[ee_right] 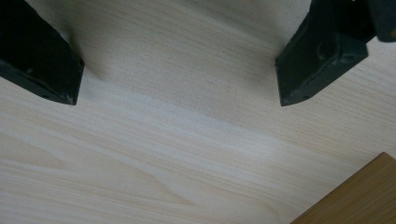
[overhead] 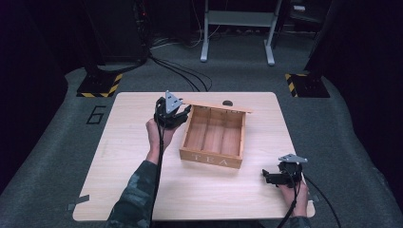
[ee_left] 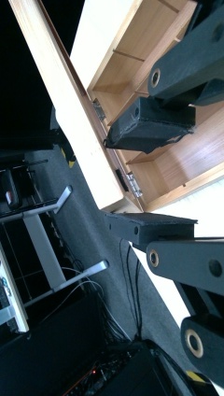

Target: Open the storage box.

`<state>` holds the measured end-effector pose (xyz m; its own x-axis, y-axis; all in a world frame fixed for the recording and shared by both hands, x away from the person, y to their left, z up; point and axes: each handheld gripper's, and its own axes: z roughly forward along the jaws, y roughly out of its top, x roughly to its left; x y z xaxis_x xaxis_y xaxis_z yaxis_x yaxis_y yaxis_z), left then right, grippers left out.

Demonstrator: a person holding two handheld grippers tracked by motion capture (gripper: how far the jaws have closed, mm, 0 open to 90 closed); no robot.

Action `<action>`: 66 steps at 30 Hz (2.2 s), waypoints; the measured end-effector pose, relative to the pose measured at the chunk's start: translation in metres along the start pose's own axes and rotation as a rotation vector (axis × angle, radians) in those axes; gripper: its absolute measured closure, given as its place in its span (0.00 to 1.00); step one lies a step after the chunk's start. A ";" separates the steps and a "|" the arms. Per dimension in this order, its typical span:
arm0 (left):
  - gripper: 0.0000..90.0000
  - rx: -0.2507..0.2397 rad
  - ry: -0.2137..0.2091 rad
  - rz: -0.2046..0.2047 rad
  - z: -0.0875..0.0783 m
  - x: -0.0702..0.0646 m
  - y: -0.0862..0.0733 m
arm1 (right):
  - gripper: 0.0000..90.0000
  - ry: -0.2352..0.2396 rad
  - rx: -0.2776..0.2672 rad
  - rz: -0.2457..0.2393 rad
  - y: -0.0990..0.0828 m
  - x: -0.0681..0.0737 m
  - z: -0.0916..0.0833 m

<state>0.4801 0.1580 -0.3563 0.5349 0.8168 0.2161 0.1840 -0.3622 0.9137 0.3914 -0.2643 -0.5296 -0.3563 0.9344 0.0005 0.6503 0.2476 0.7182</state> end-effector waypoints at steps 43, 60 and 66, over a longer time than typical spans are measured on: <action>0.66 0.019 -0.013 -0.015 0.007 0.011 0.016 | 0.00 0.000 0.000 0.001 0.000 0.000 0.000; 0.66 0.021 -0.012 -0.016 0.007 0.011 0.016 | 0.00 0.000 0.000 0.001 0.000 0.000 0.000; 0.66 0.020 -0.011 -0.016 0.007 0.011 0.016 | 0.00 0.000 0.000 0.000 0.000 0.000 0.000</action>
<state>0.4947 0.1579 -0.3415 0.5408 0.8176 0.1976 0.2093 -0.3583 0.9099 0.3915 -0.2642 -0.5296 -0.3559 0.9345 0.0008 0.6506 0.2472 0.7181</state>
